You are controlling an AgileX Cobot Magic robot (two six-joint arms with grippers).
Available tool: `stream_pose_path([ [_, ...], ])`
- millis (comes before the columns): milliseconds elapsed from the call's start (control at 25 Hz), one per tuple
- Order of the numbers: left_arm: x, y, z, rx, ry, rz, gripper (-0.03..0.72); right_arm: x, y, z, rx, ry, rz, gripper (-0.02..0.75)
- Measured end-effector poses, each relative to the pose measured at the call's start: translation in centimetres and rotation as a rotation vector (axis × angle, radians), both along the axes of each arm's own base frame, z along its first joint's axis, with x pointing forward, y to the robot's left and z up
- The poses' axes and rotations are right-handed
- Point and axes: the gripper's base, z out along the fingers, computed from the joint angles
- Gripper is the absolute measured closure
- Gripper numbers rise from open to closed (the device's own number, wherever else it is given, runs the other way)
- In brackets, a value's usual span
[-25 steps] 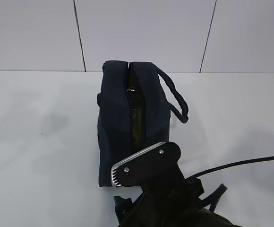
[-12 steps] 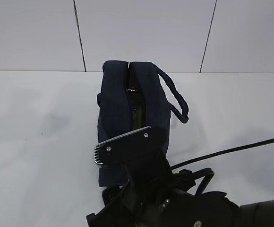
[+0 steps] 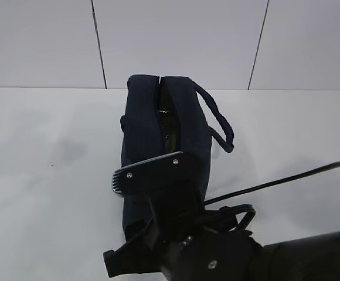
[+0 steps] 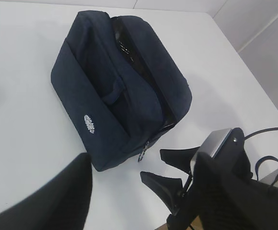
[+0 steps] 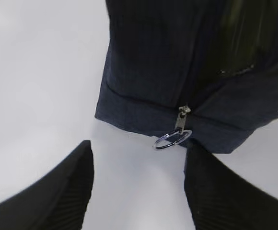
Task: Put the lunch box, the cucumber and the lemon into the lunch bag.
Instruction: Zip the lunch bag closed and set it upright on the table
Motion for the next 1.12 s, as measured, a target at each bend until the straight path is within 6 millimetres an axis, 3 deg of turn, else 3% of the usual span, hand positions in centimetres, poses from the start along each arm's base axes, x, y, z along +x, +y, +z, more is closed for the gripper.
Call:
stream_pose_path([
  [480,0.0,0.0,0.0,-0.003,0.002,-0.001,0.222,2.3,-0.4,-0.7,0.02,0.05,-0.124,0.264],
  [1120,0.0,0.0,0.0,-0.005,0.003,-0.001,0.222,3.1,0.6,-1.7,0.064,0.107,-0.153,0.264],
])
